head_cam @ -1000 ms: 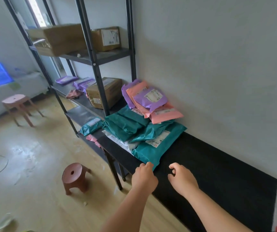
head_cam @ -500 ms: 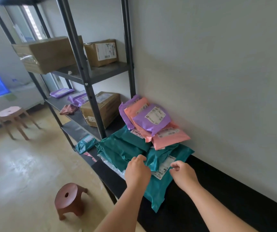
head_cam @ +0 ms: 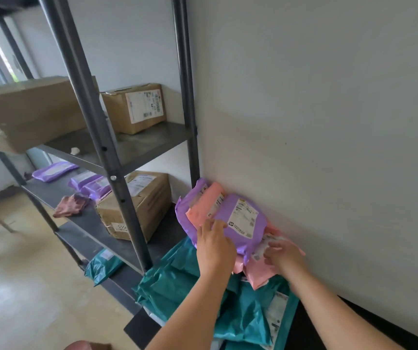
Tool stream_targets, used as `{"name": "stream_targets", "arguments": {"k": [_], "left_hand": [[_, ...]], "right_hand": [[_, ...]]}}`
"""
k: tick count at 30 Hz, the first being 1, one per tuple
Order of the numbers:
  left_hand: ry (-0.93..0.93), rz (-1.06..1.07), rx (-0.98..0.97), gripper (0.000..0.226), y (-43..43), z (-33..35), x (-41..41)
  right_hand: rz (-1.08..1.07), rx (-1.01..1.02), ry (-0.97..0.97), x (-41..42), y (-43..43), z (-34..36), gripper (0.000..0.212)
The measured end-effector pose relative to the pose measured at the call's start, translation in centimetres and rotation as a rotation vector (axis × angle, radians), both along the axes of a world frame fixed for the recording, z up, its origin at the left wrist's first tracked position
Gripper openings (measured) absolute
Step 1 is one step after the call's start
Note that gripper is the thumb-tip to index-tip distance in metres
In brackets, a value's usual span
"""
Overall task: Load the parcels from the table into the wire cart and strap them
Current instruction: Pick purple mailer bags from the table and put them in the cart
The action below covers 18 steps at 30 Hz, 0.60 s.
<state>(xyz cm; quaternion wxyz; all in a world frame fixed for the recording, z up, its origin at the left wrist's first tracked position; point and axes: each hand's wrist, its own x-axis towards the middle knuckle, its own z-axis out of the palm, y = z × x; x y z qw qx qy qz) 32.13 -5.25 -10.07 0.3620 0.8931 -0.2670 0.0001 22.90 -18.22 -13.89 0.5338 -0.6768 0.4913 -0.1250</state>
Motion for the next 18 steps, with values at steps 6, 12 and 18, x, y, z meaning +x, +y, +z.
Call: {"name": "stream_targets", "arguments": {"k": [6, 12, 18], "left_hand": [[0.062, -0.077, -0.022, 0.037, -2.5, -0.6, 3.3], [0.103, -0.092, -0.031, 0.036, -2.6, -2.2, 5.0], [0.079, -0.132, -0.026, 0.035, -2.6, -2.9, 6.1]], "right_hand": [[-0.169, 0.116, -0.204, 3.5, -0.2, -0.9, 0.006], [-0.319, 0.34, -0.301, 5.0, -0.7, -1.2, 0.01], [-0.311, 0.45, -0.317, 6.9, 0.0, -0.4, 0.021]]}}
